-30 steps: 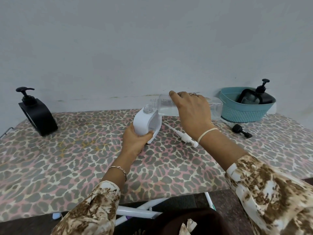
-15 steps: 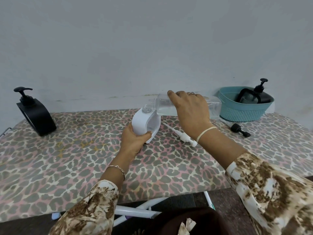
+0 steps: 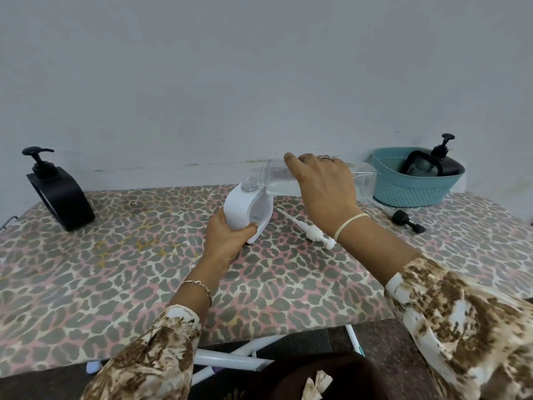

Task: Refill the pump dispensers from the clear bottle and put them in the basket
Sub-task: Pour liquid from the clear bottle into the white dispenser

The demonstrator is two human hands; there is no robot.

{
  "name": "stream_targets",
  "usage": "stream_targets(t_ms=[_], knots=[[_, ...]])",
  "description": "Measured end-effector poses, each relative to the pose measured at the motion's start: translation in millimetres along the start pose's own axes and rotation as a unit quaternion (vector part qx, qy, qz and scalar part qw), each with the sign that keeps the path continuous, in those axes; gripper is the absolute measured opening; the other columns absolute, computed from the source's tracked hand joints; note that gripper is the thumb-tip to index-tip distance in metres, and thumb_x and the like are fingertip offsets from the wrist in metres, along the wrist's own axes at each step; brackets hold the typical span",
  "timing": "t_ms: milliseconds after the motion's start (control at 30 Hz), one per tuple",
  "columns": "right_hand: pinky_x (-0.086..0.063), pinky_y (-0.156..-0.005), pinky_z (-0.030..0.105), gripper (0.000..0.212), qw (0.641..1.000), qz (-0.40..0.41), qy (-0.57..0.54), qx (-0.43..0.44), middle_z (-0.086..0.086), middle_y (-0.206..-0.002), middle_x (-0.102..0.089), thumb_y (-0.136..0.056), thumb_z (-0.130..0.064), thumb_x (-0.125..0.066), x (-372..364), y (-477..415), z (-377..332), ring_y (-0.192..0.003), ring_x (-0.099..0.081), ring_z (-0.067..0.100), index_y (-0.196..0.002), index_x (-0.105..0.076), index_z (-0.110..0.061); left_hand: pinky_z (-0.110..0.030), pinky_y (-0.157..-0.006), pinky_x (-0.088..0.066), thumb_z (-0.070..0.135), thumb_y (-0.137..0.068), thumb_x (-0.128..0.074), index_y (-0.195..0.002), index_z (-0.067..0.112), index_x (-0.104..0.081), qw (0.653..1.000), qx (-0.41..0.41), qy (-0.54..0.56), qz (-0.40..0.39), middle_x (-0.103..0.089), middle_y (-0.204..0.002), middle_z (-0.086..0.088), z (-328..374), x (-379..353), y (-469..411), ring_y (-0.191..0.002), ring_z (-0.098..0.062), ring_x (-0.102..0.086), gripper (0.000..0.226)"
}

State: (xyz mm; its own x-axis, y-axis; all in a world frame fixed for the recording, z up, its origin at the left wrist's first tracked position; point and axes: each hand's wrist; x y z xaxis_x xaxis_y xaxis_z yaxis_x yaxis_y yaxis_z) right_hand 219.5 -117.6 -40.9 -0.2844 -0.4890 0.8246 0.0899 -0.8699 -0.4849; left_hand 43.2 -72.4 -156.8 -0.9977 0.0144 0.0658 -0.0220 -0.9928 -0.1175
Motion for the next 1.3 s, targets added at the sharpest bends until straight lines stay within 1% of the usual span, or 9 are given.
stream_targets(t_ms=[133, 300, 367, 567, 733, 833, 1000, 1133, 1300], knots=[[-0.032, -0.067, 0.031, 0.071, 1.0, 0.001, 0.002, 0.002, 0.003, -0.101, -0.06, -0.075, 0.005, -0.06, 0.1, -0.5, 0.1, -0.083, -0.058, 0.024, -0.137, -0.034, -0.018, -0.01, -0.059, -0.05, 0.004, -0.068, -0.081, -0.102, 0.029, -0.06, 1.0, -0.001, 0.001, 0.0, -0.068, -0.095, 0.012, 0.6, -0.1, -0.2, -0.077, 0.007, -0.066, 0.048], [-0.032, -0.068, 0.031, 0.071, 1.0, 0.001, 0.002, 0.005, 0.003, -0.101, -0.06, -0.075, 0.005, -0.059, 0.3, -0.8, 0.0, -0.083, -0.058, 0.025, -0.137, -0.033, -0.018, -0.012, -0.061, -0.051, 0.006, -0.068, -0.082, -0.11, 0.022, -0.06, 1.0, 0.005, 0.0, -0.001, -0.068, -0.099, 0.009, 0.1, 0.2, -0.8, -0.085, -0.001, -0.066, 0.049], [-0.032, -0.067, 0.031, 0.071, 1.0, 0.001, 0.002, 0.003, 0.003, -0.1, -0.06, -0.075, 0.005, -0.059, 0.7, -0.8, 0.4, -0.082, -0.057, 0.024, -0.136, -0.033, -0.018, -0.013, -0.063, -0.05, 0.006, -0.068, -0.082, -0.111, 0.022, -0.061, 1.0, 0.008, -0.001, 0.0, -0.068, -0.099, 0.009, 0.2, 0.1, -0.9, -0.087, -0.002, -0.066, 0.05], [-0.032, -0.068, 0.031, 0.069, 1.0, 0.002, 0.003, 0.002, 0.003, -0.101, -0.061, -0.075, 0.005, -0.059, 0.3, -0.6, 0.3, -0.082, -0.057, 0.025, -0.135, -0.035, -0.018, -0.011, -0.059, -0.05, 0.005, -0.068, -0.082, -0.108, 0.025, -0.059, 1.0, 0.01, -0.001, 0.001, -0.067, -0.096, 0.011, 0.8, 0.1, -0.8, -0.082, 0.001, -0.065, 0.05], [-0.032, -0.068, 0.031, 0.068, 1.0, 0.003, 0.0, 0.003, 0.003, -0.1, -0.06, -0.076, 0.005, -0.059, 0.5, -0.7, 0.1, -0.082, -0.057, 0.024, -0.136, -0.034, -0.018, -0.018, -0.066, -0.051, 0.005, -0.068, -0.082, -0.11, 0.022, -0.06, 1.0, 0.012, -0.001, 0.004, -0.068, -0.099, 0.009, 0.2, 0.2, -1.4, -0.089, -0.005, -0.066, 0.05], [-0.033, -0.068, 0.031, 0.068, 1.0, 0.002, 0.0, 0.004, 0.003, -0.099, -0.06, -0.077, 0.004, -0.058, 0.6, -0.3, 0.1, -0.08, -0.056, 0.024, -0.137, -0.034, -0.018, -0.018, -0.066, -0.052, 0.006, -0.067, -0.083, -0.111, 0.022, -0.06, 1.0, 0.012, -0.001, 0.004, -0.068, -0.1, 0.008, 0.0, 0.1, -1.7, -0.089, -0.004, -0.066, 0.052], [-0.033, -0.068, 0.03, 0.068, 1.0, -0.005, -0.003, 0.004, 0.002, -0.099, -0.059, -0.077, 0.004, -0.059, 1.9, 0.3, 0.1, -0.075, -0.049, 0.022, -0.136, -0.033, -0.018, -0.017, -0.067, -0.052, 0.005, -0.067, -0.083, -0.113, 0.018, -0.062, 1.0, 0.013, -0.001, 0.001, -0.069, -0.101, 0.006, -0.6, 0.6, -2.1, -0.091, -0.006, -0.067, 0.052], [-0.032, -0.067, 0.03, 0.068, 1.0, -0.01, -0.004, 0.002, 0.002, -0.098, -0.059, -0.077, 0.004, -0.059, 2.9, 0.0, 0.1, -0.071, -0.04, 0.022, -0.136, -0.033, -0.018, -0.014, -0.064, -0.051, 0.004, -0.066, -0.083, -0.103, 0.029, -0.059, 1.0, 0.015, 0.001, -0.003, -0.068, -0.098, 0.011, 0.3, 1.2, -1.9, -0.086, 0.0, -0.065, 0.051], [-0.031, -0.067, 0.03, 0.07, 1.0, -0.017, 0.0, -0.002, 0.003, -0.094, -0.058, -0.074, 0.004, -0.059, 4.9, 0.1, -0.7, -0.071, -0.04, 0.022, -0.136, -0.033, -0.018, -0.013, -0.059, -0.052, -0.002, -0.066, -0.081, -0.111, 0.024, -0.059, 1.0, 0.009, -0.004, -0.015, -0.068, -0.1, 0.006, 0.3, 1.4, -1.9, -0.087, -0.004, -0.066, 0.056]])
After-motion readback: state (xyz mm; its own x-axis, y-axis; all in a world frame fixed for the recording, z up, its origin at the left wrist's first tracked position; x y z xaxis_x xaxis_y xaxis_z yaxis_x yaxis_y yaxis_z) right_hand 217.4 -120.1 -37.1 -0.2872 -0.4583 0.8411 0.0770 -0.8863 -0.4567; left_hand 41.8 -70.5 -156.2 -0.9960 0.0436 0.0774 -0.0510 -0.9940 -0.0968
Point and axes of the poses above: each hand's wrist, its own y-axis away from the middle knuckle, its own x-axis out of the back of the hand, z = x × y
